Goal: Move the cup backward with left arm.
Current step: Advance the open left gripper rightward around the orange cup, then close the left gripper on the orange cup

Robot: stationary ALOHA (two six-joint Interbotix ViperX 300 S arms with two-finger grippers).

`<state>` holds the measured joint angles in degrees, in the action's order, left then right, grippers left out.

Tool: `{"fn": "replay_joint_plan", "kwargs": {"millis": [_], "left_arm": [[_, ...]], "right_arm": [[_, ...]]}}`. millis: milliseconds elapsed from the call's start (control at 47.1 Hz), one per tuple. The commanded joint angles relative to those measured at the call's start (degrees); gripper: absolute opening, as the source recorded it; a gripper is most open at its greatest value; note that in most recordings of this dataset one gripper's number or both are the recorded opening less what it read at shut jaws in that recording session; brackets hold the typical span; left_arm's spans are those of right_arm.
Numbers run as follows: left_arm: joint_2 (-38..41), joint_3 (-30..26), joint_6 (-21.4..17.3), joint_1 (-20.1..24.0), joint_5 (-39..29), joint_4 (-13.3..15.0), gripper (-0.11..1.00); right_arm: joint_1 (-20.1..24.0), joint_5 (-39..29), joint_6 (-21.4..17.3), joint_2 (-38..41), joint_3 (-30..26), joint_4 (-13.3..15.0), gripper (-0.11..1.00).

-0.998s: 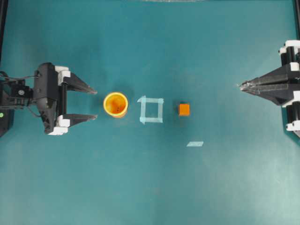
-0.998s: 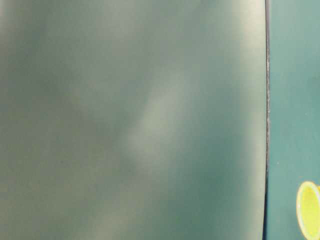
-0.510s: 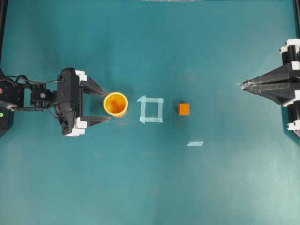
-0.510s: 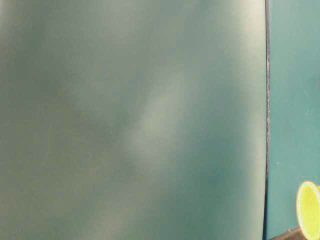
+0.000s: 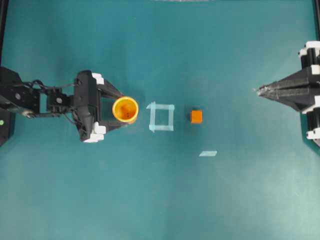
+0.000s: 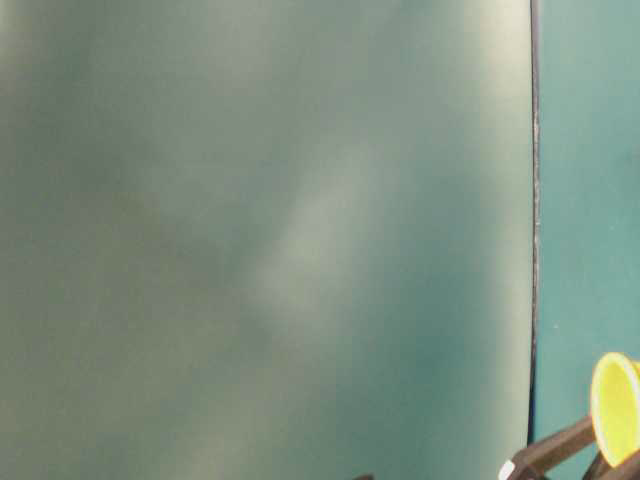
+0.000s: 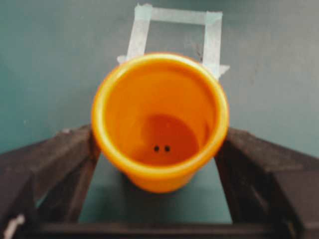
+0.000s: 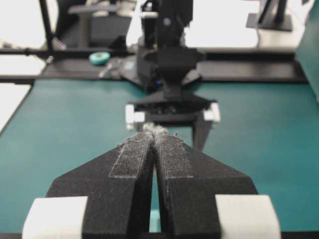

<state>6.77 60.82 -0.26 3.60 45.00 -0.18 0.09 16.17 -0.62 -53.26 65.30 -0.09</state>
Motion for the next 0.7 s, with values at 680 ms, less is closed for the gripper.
{"fn": "replay_joint_plan", "kwargs": {"millis": [680], "left_arm": [[0.26,-2.11,-0.09,-1.67,1.14,-0.79,0.63]], "right_arm": [[0.09,0.18,0.0,0.18,-1.85,0.0,0.0]]}}
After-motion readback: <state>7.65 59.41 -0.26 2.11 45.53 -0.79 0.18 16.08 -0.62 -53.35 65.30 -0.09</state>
